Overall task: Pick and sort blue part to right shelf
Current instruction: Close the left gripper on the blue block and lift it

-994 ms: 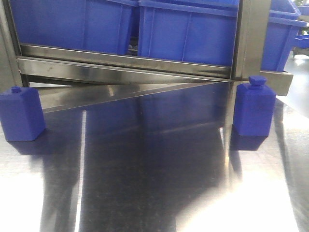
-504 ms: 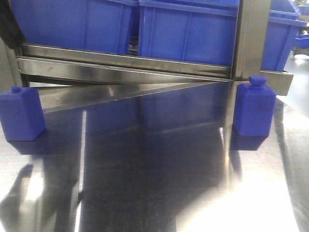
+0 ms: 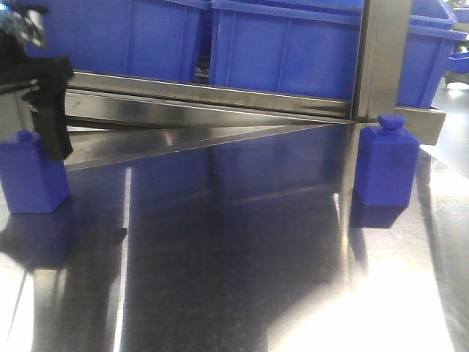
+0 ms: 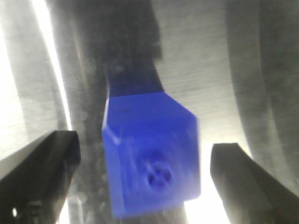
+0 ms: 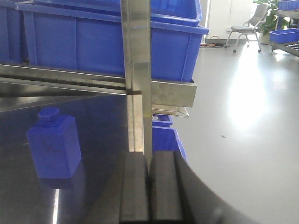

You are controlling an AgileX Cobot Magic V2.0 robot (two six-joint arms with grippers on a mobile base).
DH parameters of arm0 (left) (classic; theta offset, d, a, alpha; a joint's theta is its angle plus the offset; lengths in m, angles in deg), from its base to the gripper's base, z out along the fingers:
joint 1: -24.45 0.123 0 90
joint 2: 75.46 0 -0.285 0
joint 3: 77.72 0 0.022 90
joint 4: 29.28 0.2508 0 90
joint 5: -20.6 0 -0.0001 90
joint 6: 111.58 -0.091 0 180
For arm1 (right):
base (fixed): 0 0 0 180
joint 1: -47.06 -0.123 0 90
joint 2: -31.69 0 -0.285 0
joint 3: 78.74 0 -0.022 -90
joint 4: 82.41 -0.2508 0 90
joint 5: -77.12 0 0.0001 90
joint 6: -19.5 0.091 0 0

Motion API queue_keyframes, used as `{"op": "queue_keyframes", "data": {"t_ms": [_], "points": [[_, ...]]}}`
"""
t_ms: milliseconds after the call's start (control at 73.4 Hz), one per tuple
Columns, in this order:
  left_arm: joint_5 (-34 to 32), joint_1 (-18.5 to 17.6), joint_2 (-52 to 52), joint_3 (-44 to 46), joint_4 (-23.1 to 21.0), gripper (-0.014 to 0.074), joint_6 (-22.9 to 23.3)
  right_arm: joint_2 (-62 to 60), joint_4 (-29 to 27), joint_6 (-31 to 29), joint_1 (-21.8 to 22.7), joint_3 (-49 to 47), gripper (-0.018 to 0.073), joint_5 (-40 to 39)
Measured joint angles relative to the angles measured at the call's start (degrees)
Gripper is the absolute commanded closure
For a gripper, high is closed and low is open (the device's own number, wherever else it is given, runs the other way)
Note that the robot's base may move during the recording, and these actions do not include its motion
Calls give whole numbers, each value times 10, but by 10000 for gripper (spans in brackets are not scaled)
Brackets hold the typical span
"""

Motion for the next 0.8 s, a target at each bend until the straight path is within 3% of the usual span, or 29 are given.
{"op": "queue_keyframes", "data": {"t_ms": [163, 518, 804], "points": [[-4, 0, -25, 1, 0, 0, 0, 0, 0, 0, 0, 0, 522, 0], [-7, -1, -34, 2, -1, 317, 0, 0, 0, 0, 0, 0, 522, 0], [11, -1, -35, 9, -7, 327, 0, 0, 0, 0, 0, 0, 522, 0]]}}
